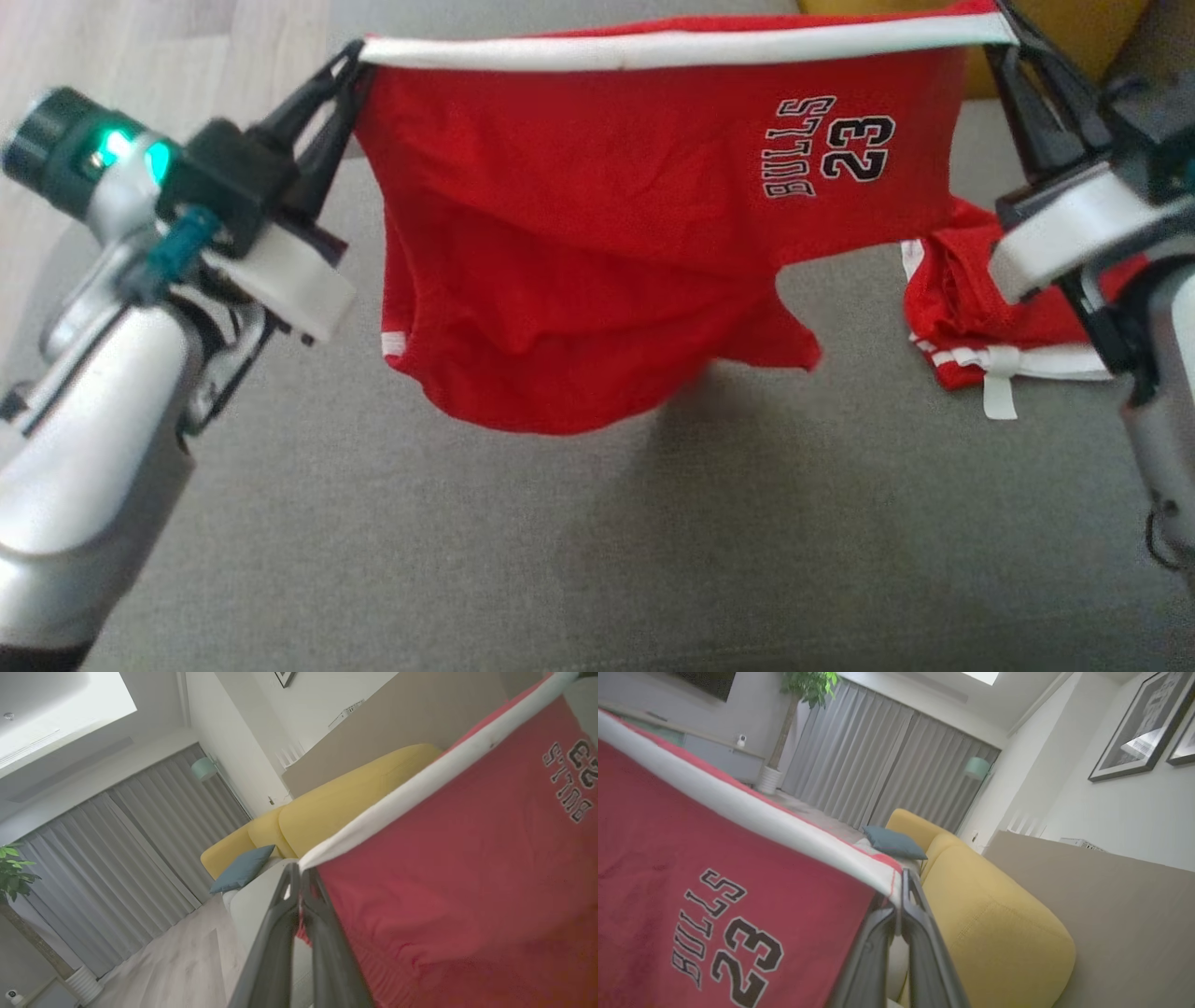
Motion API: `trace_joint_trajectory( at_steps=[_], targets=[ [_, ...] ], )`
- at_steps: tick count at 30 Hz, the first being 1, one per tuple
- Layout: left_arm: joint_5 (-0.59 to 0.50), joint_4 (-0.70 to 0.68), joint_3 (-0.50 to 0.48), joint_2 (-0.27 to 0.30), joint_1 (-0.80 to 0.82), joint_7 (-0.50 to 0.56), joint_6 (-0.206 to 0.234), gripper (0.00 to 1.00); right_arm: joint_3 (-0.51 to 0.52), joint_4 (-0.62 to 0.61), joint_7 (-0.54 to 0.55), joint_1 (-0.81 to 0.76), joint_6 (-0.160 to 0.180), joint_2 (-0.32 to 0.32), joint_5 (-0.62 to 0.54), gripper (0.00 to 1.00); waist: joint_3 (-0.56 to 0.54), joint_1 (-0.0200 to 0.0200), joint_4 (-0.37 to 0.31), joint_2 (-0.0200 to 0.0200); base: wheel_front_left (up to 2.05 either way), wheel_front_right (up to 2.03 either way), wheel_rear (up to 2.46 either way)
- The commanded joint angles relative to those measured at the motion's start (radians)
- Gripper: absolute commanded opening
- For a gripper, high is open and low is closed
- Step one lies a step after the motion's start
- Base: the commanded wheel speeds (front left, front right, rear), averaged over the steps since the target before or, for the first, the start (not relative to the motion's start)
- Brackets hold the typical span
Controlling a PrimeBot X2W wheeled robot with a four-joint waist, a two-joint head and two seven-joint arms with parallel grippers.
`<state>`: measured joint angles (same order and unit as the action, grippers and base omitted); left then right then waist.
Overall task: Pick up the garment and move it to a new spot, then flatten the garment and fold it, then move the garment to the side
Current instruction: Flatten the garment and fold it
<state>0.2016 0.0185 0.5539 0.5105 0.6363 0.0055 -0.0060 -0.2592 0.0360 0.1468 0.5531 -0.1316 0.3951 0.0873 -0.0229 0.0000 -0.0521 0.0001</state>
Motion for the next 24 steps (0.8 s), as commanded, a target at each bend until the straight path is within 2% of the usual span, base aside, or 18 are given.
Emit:
trace_joint_trajectory(
  at_steps=[1, 4, 7, 11, 14, 16, 19, 21, 24],
  targets=[
    [0.015, -0.028, -0.066, 0.045, 0.094, 0.019, -0.003, 0.00, -0.024, -0.034, 0.031, 0.067, 0.001, 0.025, 0.013, 0.00, 0.029, 0.0000, -0.007, -0.0001, 0.00, 0.00, 0.00],
    [0.025, -0.003, -0.075, 0.056, 0.174, 0.055, -0.035, 0.00, -0.075, -0.017, 0.075, 0.187, 0.001, 0.062, 0.051, 0.00, 0.108, 0.0000, -0.017, -0.0001, 0.00, 0.00, 0.00],
    [0.025, 0.059, -0.071, 0.050, 0.297, 0.072, -0.070, 0.00, -0.122, 0.063, 0.082, 0.355, 0.001, 0.097, 0.077, 0.00, 0.205, 0.0000, -0.017, -0.0001, 0.00, 0.00, 0.00],
    [0.009, 0.197, -0.062, 0.022, 0.509, 0.056, -0.097, 0.00, -0.165, 0.239, 0.034, 0.601, 0.001, 0.104, 0.098, 0.00, 0.341, 0.0000, -0.007, -0.0001, 0.00, 0.00, 0.00],
    [-0.017, 0.338, -0.060, -0.017, 0.674, 0.003, -0.102, 0.00, -0.164, 0.408, -0.052, 0.773, 0.001, 0.073, 0.078, 0.00, 0.412, 0.0000, 0.002, -0.0001, 0.00, 0.00, 0.00],
    [-0.038, 0.421, -0.063, -0.047, 0.776, -0.047, -0.091, 0.00, -0.135, 0.518, -0.121, 0.880, 0.001, 0.047, 0.047, 0.00, 0.452, 0.0000, 0.010, -0.0001, 0.00, 0.00, 0.00],
    [-0.062, 0.534, -0.075, -0.094, 0.891, -0.147, -0.051, 0.00, -0.044, 0.659, -0.249, 1.002, 0.001, 0.001, -0.031, 0.00, 0.487, 0.0000, 0.025, -0.0001, 0.00, 0.00, 0.00],
    [-0.059, 0.596, -0.086, -0.121, 0.942, -0.210, -0.034, 0.00, 0.027, 0.734, -0.324, 1.056, 0.001, -0.035, -0.078, 0.00, 0.507, 0.0000, 0.033, -0.0001, 0.00, 0.00, 0.00],
    [-0.053, 0.659, -0.093, -0.155, 0.971, -0.255, -0.023, 0.00, 0.097, 0.813, -0.381, 1.090, 0.001, -0.085, -0.138, 0.00, 0.533, 0.0000, 0.045, -0.0001, 0.00, 0.00, 0.00]
  ],
)
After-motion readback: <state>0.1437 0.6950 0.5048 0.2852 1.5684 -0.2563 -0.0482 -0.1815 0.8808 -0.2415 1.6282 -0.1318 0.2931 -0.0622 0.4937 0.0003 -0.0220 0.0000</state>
